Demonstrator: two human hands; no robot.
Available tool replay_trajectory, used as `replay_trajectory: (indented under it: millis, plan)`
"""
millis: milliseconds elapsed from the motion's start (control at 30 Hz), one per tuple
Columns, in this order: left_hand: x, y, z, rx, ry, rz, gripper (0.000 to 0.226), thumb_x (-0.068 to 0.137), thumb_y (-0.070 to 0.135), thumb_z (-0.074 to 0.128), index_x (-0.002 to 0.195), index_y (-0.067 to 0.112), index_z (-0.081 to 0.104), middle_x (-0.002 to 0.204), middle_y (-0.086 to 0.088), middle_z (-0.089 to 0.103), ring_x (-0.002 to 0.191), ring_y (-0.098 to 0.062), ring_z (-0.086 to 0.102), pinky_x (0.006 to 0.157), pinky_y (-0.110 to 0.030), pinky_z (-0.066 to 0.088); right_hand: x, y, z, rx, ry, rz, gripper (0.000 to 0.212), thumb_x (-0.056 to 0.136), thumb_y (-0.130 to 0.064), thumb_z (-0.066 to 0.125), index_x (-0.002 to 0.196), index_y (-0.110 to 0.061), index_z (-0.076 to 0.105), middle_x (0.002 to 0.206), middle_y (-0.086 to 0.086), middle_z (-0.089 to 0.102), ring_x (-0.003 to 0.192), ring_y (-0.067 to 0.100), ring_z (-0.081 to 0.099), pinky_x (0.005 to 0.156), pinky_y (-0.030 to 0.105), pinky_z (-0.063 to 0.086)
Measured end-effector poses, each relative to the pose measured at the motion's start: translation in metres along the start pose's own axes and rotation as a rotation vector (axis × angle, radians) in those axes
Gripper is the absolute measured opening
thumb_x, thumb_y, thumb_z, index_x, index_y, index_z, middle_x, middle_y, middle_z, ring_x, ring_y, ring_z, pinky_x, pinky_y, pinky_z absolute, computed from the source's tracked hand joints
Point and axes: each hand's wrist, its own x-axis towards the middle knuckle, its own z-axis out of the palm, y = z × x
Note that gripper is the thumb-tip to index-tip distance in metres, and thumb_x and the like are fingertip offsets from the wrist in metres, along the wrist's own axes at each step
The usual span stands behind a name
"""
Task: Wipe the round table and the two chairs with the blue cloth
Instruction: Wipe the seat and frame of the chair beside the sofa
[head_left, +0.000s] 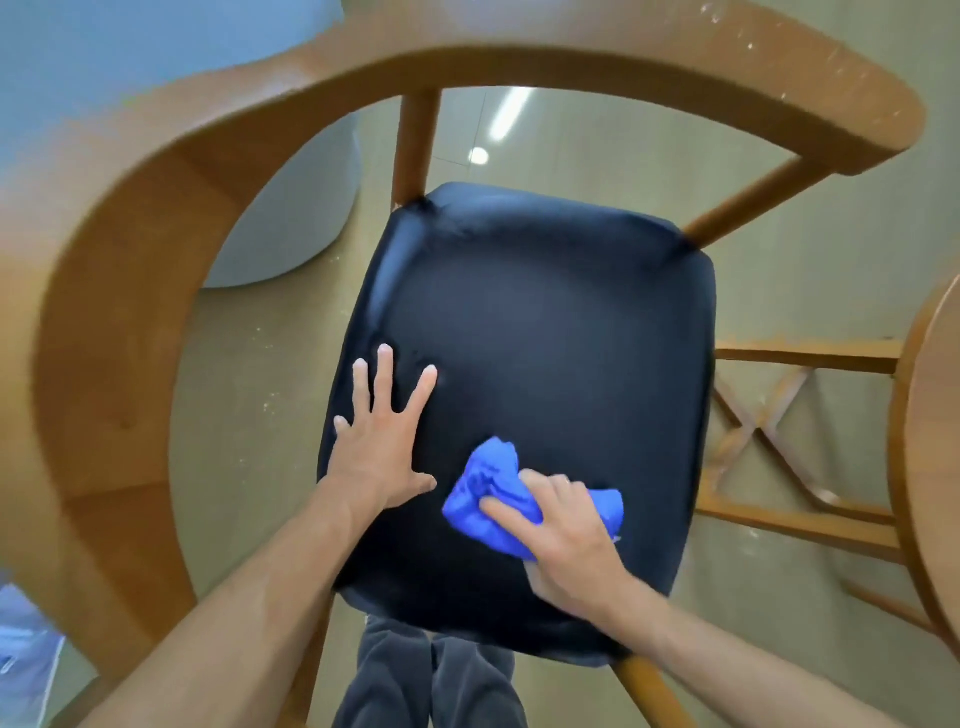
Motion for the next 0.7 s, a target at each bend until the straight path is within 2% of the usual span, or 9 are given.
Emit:
replay_trajectory:
  millis: [100,167,200,267,367,433,500,600,700]
  plan:
    - [-0.002,-0.002,-0.002,0.014,-0.006,0.003,0.129,0.069,0.043,0.082,0.146,0.042,-0.021,0.146,-0.002,-0.047,0.141,-0.031,-0.032,0.110,-0.058,0.030,-0.032,0.011,0.000,-0.152,-0.218,-0.401,0.061,0.064,-0.003,0.048,0.117,-0.031,0.052,0.111,0.008,0.048,0.070,0.026,0.043,0.062,0.033,0.042]
    - [-0.002,0.001,-0.001,0.023,0.006,-0.008,0.129,0.070,0.042,0.082,0.146,0.040,-0.023,0.145,-0.004,-0.047,0.140,-0.033,-0.032,0.110,-0.058,0.030,0.009,0.039,-0.020,-0.167,-0.143,-0.442,0.059,0.064,-0.002,0.051,0.115,-0.032,0.056,0.110,0.009,0.056,0.069,0.027,0.046,0.061,0.034,0.043]
    - [-0.001,0.002,0.000,0.028,0.009,-0.012,0.130,0.070,0.042,0.082,0.145,0.040,-0.024,0.145,-0.004,-0.048,0.140,-0.034,-0.033,0.110,-0.058,0.030,0.040,0.052,-0.033,-0.155,-0.043,-0.359,0.058,0.063,-0.002,0.054,0.113,-0.031,0.062,0.107,0.011,0.060,0.067,0.028,0.048,0.059,0.035,0.043]
    - [0.000,0.002,0.003,0.036,0.020,-0.014,0.130,0.071,0.042,0.081,0.145,0.040,-0.025,0.144,-0.005,-0.049,0.140,-0.034,-0.033,0.110,-0.058,0.030,0.115,0.074,-0.058,-0.154,0.151,-0.033,0.053,0.067,-0.003,0.056,0.114,-0.026,0.066,0.108,0.018,0.060,0.071,0.033,0.052,0.061,0.039,0.044]
    - [0.002,-0.001,0.008,0.024,0.048,-0.001,0.131,0.069,0.042,0.082,0.144,0.042,-0.025,0.145,-0.003,-0.048,0.140,-0.033,-0.033,0.110,-0.058,0.030,0.212,0.095,-0.085,-0.031,0.285,0.583,0.057,0.082,-0.010,0.051,0.135,-0.029,0.045,0.131,0.016,0.042,0.099,0.038,0.048,0.085,0.045,0.043]
    - [0.002,-0.004,0.007,0.004,0.068,0.010,0.131,0.067,0.043,0.083,0.144,0.044,-0.023,0.146,0.000,-0.046,0.141,-0.031,-0.032,0.109,-0.057,0.030,0.239,0.086,-0.085,0.103,0.291,0.741,0.059,0.082,-0.011,0.050,0.138,-0.027,0.040,0.135,0.015,0.037,0.103,0.037,0.046,0.089,0.043,0.042]
    - [-0.001,-0.005,0.005,-0.008,0.065,0.027,0.131,0.065,0.044,0.083,0.146,0.044,-0.020,0.148,0.002,-0.043,0.142,-0.029,-0.030,0.108,-0.056,0.032,0.217,0.056,-0.069,0.028,0.275,0.594,0.059,0.079,-0.010,0.051,0.136,-0.023,0.044,0.129,0.017,0.042,0.094,0.034,0.047,0.083,0.043,0.046]
    - [-0.008,-0.008,0.002,-0.067,0.068,0.035,0.127,0.068,0.043,0.081,0.150,0.033,-0.014,0.150,0.005,-0.040,0.143,-0.024,-0.029,0.110,-0.053,0.031,0.130,-0.007,-0.034,0.072,0.212,0.362,0.062,0.064,-0.003,0.058,0.124,-0.018,0.060,0.110,0.017,0.056,0.072,0.032,0.048,0.063,0.041,0.047]
    - [-0.013,-0.017,-0.010,-0.149,0.044,0.053,0.106,0.078,0.022,0.071,0.153,0.018,-0.004,0.156,0.006,-0.030,0.145,-0.018,-0.023,0.114,-0.044,0.030,0.077,-0.035,-0.013,0.052,0.141,0.261,0.064,0.055,-0.001,0.064,0.116,-0.019,0.067,0.102,0.016,0.062,0.065,0.030,0.049,0.055,0.036,0.044]
